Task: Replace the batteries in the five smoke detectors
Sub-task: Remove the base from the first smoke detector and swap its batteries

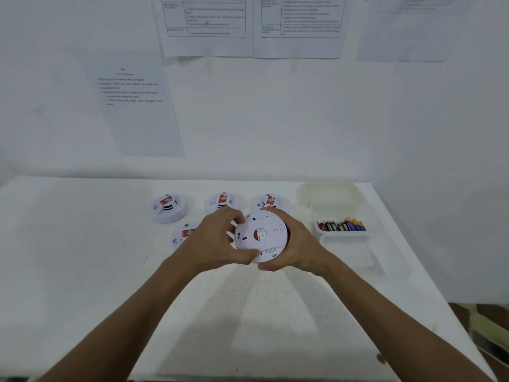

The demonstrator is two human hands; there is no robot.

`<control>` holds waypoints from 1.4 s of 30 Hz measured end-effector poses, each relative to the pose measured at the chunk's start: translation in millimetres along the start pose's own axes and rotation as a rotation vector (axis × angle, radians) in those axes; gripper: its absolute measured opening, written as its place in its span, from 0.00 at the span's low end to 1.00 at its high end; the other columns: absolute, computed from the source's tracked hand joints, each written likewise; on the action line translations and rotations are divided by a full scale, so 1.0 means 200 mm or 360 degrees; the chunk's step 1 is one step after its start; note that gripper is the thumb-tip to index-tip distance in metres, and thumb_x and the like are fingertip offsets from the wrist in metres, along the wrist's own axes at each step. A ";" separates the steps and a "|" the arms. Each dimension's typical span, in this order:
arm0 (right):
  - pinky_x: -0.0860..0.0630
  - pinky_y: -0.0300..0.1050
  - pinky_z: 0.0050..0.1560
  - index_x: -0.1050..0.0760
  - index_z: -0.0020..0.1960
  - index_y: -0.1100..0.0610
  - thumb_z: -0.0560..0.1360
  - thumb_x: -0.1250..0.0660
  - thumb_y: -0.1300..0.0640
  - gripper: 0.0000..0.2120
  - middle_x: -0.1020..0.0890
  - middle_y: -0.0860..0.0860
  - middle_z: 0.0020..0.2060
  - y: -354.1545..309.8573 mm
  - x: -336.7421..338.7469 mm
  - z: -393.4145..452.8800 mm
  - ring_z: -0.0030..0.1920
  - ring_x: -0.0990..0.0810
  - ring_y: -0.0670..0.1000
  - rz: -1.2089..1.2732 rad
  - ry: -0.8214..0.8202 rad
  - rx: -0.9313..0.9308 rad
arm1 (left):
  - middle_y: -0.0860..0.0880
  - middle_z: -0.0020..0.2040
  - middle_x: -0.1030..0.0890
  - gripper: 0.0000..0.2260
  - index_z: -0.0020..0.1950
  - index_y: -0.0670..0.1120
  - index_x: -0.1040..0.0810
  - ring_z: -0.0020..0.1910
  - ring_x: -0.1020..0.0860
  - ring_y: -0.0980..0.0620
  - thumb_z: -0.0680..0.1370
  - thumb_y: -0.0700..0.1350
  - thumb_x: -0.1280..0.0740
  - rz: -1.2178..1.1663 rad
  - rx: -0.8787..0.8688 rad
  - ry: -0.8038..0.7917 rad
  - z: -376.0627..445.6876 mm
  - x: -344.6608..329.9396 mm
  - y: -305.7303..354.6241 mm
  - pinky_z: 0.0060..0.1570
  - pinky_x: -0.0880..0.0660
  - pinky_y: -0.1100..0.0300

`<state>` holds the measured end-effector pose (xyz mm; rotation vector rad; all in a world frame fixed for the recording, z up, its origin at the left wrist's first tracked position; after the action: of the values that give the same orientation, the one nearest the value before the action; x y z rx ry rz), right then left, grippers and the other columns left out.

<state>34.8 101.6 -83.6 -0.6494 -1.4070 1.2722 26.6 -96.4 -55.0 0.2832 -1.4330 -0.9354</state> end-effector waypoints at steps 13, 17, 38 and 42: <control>0.21 0.43 0.58 0.31 0.69 0.53 0.58 0.18 0.68 0.44 0.20 0.47 0.61 0.07 -0.01 -0.02 0.62 0.22 0.49 -0.0051 0.0051 -0.0028 | 0.53 0.45 0.25 0.31 0.47 0.50 0.28 0.42 0.26 0.56 0.55 0.71 0.34 0.0390 -0.0013 -0.0048 0.00 -0.07 0.00 0.36 0.29 0.66; 0.20 0.46 0.57 0.32 0.69 0.52 0.59 0.17 0.68 0.44 0.22 0.47 0.62 0.10 0.01 -0.02 0.63 0.24 0.49 -0.0038 0.0055 -0.0063 | 0.57 0.56 0.25 0.32 0.60 0.50 0.24 0.48 0.24 0.57 0.61 0.63 0.24 0.0245 -0.0093 -0.0071 0.00 -0.07 -0.03 0.44 0.21 0.62; 0.24 0.32 0.53 0.34 0.68 0.53 0.58 0.17 0.68 0.45 0.24 0.45 0.60 0.11 0.06 -0.11 0.58 0.24 0.38 -0.0039 0.0192 -0.0144 | 0.55 0.44 0.26 0.24 0.44 0.49 0.24 0.39 0.25 0.62 0.57 0.64 0.31 0.0181 0.0206 0.0320 -0.12 -0.06 -0.25 0.35 0.34 0.74; 0.24 0.30 0.51 0.34 0.68 0.52 0.57 0.17 0.68 0.45 0.25 0.44 0.59 0.10 0.09 -0.12 0.56 0.24 0.37 -0.0067 0.0205 -0.0160 | 0.54 0.47 0.27 0.23 0.47 0.47 0.25 0.40 0.27 0.58 0.60 0.57 0.23 0.0275 0.0395 0.0056 -0.17 -0.18 -0.33 0.36 0.30 0.67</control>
<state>47.4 132.7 -100.2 -0.7530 -1.3777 1.1126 38.3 -126.4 -131.2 0.3515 -1.5166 -0.6099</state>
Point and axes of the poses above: each hand's wrist, its own z-axis towards the middle knuckle, its own x-axis out of the back of the hand, y = z × x, the point moved 2 cm from there along z, towards the middle knuckle
